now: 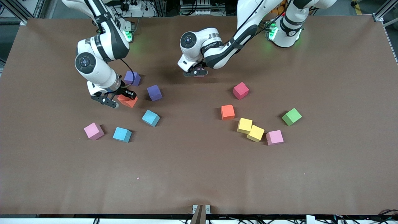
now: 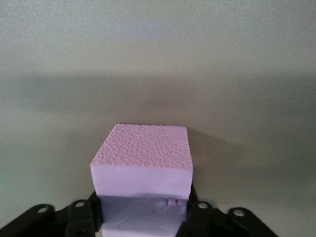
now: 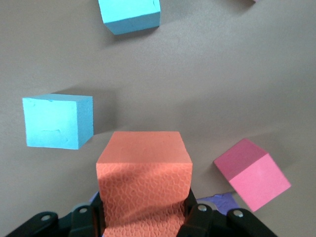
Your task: Form number 2 with 11 blocks
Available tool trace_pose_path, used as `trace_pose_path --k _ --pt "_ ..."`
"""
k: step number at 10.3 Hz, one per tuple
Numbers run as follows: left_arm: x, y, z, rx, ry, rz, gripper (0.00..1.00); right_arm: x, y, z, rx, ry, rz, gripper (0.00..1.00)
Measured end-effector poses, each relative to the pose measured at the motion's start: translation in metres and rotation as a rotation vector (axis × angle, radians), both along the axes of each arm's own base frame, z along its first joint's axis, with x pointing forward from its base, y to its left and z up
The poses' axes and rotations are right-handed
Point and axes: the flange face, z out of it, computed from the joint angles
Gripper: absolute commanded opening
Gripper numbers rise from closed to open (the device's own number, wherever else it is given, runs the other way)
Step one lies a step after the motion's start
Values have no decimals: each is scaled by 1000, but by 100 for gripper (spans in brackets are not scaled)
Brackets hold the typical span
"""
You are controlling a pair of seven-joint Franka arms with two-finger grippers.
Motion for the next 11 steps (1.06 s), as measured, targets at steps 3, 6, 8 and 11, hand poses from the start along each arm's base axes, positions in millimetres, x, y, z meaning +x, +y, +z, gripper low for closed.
trace_pose_path --k 3,6,8,11 --pt "11 3 15 24 -47 11 100 -7 9 -12 -30 50 -136 32" --pt "52 28 84 75 -118 58 100 -21 45 -12 -57 55 -279 32" --pt "115 73 118 72 -155 113 100 -39 80 -12 -82 63 -361 32" --pt "228 168 125 58 -178 87 100 -65 122 -14 -66 116 -535 23"
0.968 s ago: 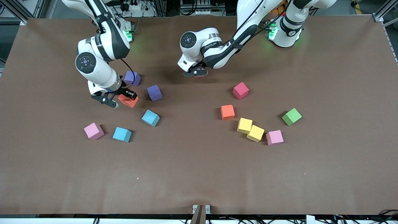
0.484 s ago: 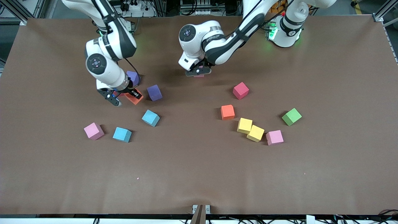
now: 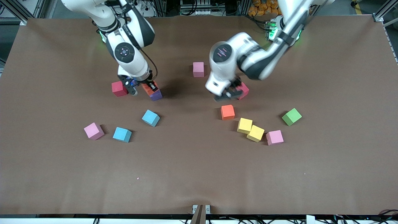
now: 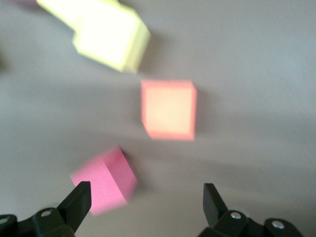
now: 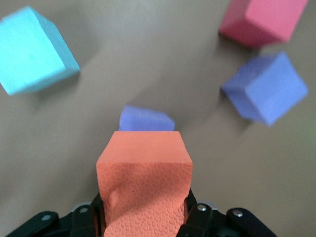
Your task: Form number 2 with 11 blocks
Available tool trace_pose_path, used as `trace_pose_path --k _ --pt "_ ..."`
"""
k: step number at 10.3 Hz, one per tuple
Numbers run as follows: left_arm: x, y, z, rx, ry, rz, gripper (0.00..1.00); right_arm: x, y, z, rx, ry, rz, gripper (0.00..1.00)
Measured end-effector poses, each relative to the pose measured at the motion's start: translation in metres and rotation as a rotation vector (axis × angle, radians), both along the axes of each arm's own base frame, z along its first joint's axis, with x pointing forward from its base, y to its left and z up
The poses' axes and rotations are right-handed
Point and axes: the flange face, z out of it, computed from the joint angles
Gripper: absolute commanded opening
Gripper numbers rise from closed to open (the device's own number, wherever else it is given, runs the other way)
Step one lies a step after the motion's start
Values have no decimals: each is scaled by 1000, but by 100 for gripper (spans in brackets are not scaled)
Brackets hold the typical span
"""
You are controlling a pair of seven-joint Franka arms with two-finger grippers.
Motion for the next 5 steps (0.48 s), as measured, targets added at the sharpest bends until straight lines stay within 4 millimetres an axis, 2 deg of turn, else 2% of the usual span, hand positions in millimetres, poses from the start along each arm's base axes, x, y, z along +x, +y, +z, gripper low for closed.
trace_pose_path --k 2,4,5 --pt "62 63 8 0 -17 -96 100 0 5 -2 77 48 -110 23" --pt "101 118 4 3 -14 -91 100 0 12 -2 116 50 -192 24" --pt "116 135 0 -34 -26 -58 100 -4 23 -6 127 46 -237 24"
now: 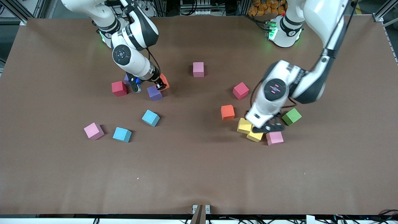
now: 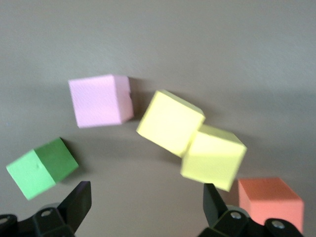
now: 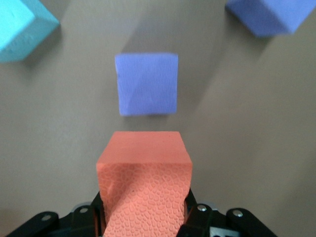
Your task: Form number 2 with 11 blocks
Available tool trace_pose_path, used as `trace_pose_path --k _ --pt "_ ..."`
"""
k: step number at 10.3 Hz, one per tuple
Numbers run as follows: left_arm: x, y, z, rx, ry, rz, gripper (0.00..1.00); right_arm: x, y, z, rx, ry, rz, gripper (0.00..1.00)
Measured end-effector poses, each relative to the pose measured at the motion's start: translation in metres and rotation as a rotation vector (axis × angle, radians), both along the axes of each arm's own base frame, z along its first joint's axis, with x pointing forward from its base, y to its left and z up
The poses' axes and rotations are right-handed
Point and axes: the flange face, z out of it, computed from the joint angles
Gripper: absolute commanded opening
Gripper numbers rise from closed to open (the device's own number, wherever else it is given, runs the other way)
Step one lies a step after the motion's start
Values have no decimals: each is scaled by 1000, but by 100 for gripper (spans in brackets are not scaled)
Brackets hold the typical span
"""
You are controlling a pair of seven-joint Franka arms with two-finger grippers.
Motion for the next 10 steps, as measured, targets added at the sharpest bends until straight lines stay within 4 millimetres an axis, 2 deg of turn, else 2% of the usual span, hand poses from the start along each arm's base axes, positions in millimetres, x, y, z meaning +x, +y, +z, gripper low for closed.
trace_pose_path --k 2,5,7,10 --pt "21 19 -12 -71 -55 72 100 -16 28 -18 -18 -1 -80 24" --pt "39 52 -55 -66 -79 102 100 -45 56 -45 -69 39 -115 24" --pt "45 68 -63 -51 -78 69 100 -58 68 -47 -86 53 -143 24" --pt "47 74 -69 -42 -72 65 100 -64 73 -48 -96 48 -231 24"
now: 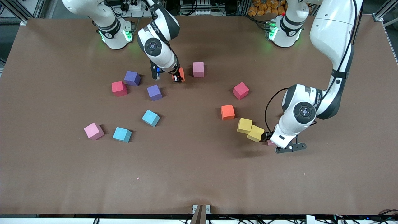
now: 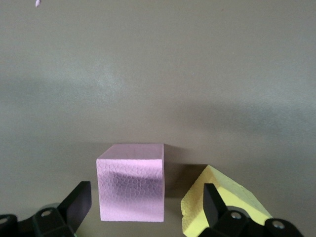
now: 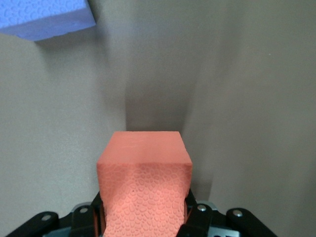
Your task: Form number 2 with 11 blocks
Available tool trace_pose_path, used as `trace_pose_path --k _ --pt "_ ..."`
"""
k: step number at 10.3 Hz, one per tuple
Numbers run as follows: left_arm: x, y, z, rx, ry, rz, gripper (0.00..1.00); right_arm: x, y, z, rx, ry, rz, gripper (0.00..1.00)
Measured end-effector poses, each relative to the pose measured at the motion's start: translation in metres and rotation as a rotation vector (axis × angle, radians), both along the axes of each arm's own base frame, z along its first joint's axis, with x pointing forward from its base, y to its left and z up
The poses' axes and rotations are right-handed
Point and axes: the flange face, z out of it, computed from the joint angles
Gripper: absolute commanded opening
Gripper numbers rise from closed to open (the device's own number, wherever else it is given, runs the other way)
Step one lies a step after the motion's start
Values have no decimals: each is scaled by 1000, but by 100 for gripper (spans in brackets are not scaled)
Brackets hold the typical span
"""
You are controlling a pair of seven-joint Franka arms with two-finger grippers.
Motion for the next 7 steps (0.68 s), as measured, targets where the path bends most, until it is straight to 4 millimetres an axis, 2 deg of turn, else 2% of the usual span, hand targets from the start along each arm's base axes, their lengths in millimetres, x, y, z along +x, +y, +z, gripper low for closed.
trace_pose_path --k 3,5,7 --pt "0 9 -18 14 24 9 100 -12 5 -4 -8 -10 -27 24" --pt "-2 10 -28 17 39 9 99 -27 18 -6 -9 -18 -30 24" --pt "-4 10 -42 22 59 -2 78 -33 22 -12 -10 -17 -46 25"
